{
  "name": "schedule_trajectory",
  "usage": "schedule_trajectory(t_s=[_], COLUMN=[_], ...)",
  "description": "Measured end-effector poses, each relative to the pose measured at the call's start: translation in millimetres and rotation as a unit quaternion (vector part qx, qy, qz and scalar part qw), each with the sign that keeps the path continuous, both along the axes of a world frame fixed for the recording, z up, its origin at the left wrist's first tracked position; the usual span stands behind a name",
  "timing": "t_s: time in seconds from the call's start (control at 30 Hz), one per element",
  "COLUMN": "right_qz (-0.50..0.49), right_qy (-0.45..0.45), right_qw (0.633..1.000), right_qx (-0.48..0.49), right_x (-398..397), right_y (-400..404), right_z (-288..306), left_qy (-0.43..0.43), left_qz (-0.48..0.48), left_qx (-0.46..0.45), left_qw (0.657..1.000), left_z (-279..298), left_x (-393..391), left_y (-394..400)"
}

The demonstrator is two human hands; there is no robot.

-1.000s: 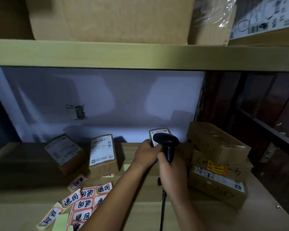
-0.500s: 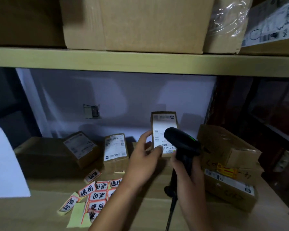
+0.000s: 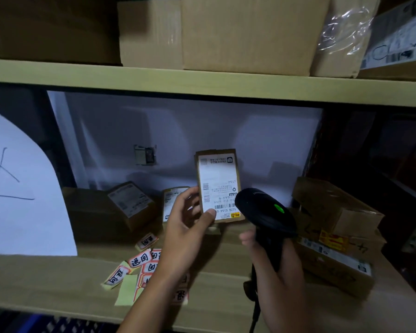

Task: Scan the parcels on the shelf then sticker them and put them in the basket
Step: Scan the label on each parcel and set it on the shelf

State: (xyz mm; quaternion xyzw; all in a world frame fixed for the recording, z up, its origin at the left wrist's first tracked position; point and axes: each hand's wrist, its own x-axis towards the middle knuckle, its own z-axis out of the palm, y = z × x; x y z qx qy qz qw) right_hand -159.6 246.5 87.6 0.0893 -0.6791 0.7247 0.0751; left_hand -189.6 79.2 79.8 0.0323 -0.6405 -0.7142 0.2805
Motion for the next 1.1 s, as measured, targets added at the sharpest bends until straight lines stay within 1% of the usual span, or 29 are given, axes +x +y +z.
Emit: schedule_trajectory(t_s=[0.17,0.3,0.43,0.57,0.67,0.8,0.93,1.03,1.1], right_qz=[0.003,-0.005,-0.024,-0.045,-0.049,-0.065,-0.068,-0.069,-0.065], right_qy=[0.017,0.027,0.009,0.012,0.014,0.026,0.027,0.0,-0.013], right_qw=[1.0,1.0,1.0,0.999,0.998,0.996,0.995,0.994,0.994], right_qx=[0.019,0.004,0.01,-0.01,-0.03,-0.046,-0.064,-0.087,-0.082], right_x=[5,8,13,12,5,-5,-7,-7,-6], right_y=[-5,-8,-10,-13,-18,-26,-32,-27,-20], right_z=[2,6,7,6,5,0,0,0,4], left_qy=[-0.006,-0.004,-0.005,-0.039,-0.05,-0.058,-0.06,-0.085,-0.089], left_qz=[-0.006,-0.016,-0.023,-0.028,-0.073,-0.125,-0.154,-0.143,-0.131], left_qx=[0.004,0.025,0.052,0.118,0.169,0.279,0.347,0.332,0.314], left_qw=[1.0,1.0,0.998,0.992,0.982,0.95,0.923,0.929,0.936], left_z=[-4,-4,1,6,13,11,-1,-5,-1], left_x=[2,3,6,9,16,30,41,47,49], left_y=[-4,-5,-3,-4,1,24,43,35,16])
